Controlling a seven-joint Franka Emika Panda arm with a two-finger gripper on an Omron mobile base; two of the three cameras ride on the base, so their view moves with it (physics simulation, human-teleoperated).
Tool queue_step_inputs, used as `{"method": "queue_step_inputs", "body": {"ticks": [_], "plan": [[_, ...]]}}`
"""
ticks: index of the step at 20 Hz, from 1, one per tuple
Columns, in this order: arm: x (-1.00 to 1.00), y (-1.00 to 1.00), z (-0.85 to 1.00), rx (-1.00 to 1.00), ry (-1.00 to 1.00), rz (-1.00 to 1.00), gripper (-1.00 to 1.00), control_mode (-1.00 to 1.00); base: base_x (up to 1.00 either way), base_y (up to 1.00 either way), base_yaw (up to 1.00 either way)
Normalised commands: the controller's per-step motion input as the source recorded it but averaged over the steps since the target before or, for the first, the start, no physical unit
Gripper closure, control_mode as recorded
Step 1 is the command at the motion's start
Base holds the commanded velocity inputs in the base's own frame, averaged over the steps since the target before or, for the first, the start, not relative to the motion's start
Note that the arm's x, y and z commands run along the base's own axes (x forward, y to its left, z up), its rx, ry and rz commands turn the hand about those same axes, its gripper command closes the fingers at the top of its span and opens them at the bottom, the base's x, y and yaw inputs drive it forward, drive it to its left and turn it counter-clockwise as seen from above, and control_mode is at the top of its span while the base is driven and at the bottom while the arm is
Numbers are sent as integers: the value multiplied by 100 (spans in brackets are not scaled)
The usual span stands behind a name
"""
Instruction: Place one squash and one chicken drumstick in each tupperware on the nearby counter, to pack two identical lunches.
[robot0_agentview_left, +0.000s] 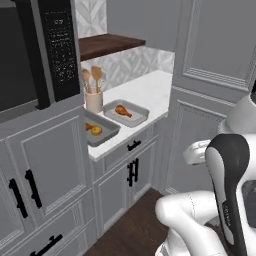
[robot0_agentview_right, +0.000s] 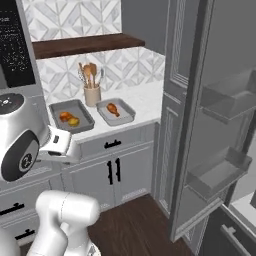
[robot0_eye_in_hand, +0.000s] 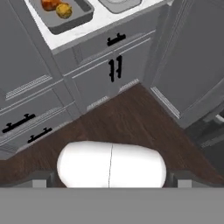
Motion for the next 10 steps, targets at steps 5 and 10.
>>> {"method": "queue_step_inputs", "body": {"ticks": [5, 10], "plan": [[0, 0, 0, 0, 0, 0, -100, 100, -100, 11, -45], [0, 0, 0, 0, 0, 0, -100, 100, -87, 19, -45]]}}
